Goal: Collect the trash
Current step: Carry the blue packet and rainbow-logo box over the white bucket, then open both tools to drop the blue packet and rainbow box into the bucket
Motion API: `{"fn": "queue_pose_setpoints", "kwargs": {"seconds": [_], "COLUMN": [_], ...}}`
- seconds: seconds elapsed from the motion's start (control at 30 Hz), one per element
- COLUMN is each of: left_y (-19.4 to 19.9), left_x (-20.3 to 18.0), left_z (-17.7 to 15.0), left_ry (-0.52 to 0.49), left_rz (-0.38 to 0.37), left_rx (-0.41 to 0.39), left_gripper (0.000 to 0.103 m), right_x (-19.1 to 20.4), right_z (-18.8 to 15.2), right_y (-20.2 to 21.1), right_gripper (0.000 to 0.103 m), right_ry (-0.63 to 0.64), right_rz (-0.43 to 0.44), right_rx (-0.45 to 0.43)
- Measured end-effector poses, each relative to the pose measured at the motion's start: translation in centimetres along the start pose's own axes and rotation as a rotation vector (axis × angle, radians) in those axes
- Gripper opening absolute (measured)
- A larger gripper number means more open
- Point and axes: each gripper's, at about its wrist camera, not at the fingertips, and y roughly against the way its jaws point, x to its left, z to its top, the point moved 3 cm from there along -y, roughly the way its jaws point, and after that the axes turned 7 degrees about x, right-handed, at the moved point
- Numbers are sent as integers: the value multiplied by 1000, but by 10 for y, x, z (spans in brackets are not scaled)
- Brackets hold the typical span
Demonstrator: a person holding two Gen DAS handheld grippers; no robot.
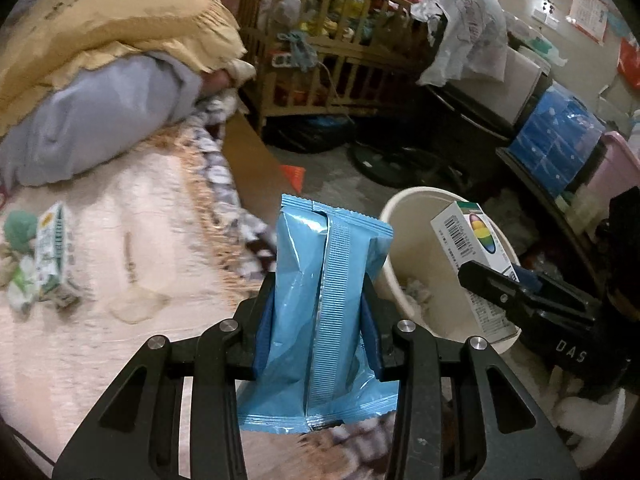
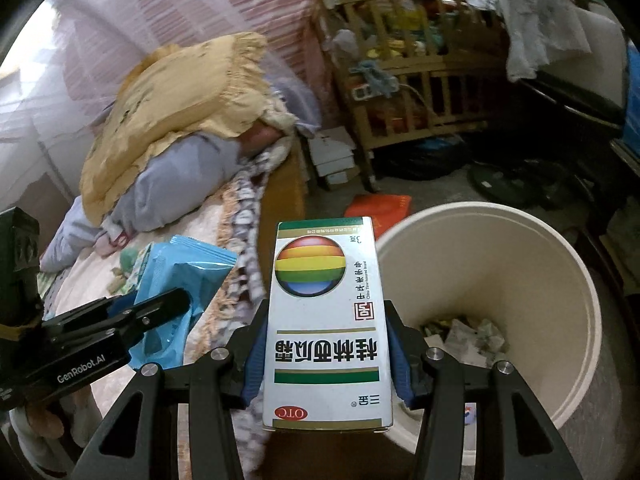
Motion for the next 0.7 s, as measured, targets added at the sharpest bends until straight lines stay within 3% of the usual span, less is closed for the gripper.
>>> {"fn": "queue_pose_setpoints", "kwargs": {"seconds": [0.37, 0.7], "left_y": [-39, -63], "left_x": [-38, -61], "left_z": [13, 20], "left_ry": [-19, -39], "left_rz": [-62, -89], "left_rx": [55, 88], "left_gripper": [36, 36], "right_x": [-58, -84], "right_z": [0, 0], "right_y": [3, 2], "right_gripper": [49, 49], "right_ry": [-137, -195], "right_rz": [-41, -55], "right_rx": [-19, -26]}}
